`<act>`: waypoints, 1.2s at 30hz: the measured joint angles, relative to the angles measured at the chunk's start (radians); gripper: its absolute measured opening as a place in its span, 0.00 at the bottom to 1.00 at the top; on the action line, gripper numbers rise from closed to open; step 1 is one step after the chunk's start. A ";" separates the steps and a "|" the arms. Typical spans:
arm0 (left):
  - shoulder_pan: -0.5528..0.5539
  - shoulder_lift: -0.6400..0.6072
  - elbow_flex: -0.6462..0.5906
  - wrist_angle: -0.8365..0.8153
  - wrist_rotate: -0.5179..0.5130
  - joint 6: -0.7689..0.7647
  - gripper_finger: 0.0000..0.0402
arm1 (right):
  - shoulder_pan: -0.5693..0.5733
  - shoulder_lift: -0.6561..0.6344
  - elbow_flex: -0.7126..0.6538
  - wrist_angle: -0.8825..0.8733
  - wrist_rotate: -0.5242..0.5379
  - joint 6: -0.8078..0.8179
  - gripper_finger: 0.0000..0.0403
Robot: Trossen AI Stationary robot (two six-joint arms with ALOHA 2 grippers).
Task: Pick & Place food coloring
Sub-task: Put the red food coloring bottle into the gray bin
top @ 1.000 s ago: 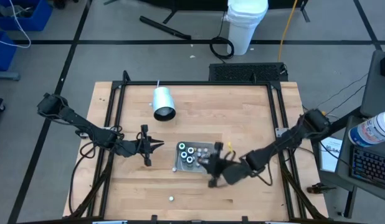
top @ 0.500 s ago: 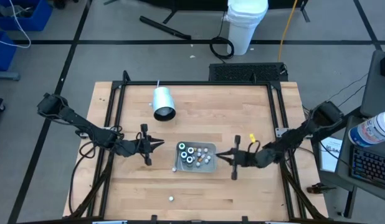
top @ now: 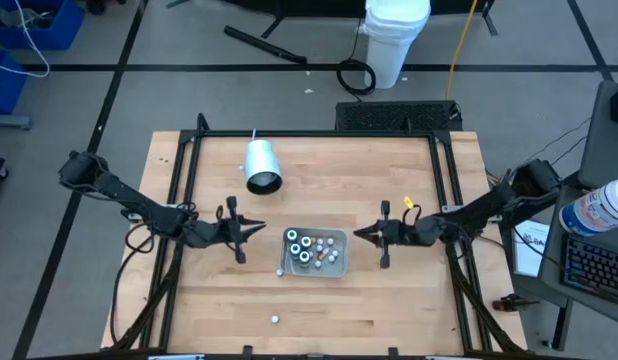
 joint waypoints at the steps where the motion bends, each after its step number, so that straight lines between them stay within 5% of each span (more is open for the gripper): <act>1: 0.000 0.000 0.000 -0.005 0.011 -0.016 0.09 | -0.006 0.001 -0.004 -0.006 -0.005 -0.001 0.00; 9: -0.011 0.000 0.000 -0.018 0.198 -0.137 0.09 | -0.055 0.000 -0.007 0.041 -0.137 -0.114 0.00; 16: -0.030 0.000 0.000 -0.017 0.195 -0.191 0.09 | -0.145 0.000 -0.007 0.034 -0.308 -0.112 0.00; 22: -0.030 0.000 0.000 -0.026 0.195 -0.199 0.09 | -0.184 -0.048 -0.008 0.005 -0.314 -0.136 0.00; 28: -0.030 0.000 0.000 -0.099 0.199 -0.243 0.09 | -0.141 -0.282 -0.057 -0.175 -0.225 -0.150 0.00; 36: -0.030 0.000 0.000 -0.113 0.198 -0.301 0.09 | -0.128 -0.416 -0.242 -0.015 -0.205 -0.114 0.00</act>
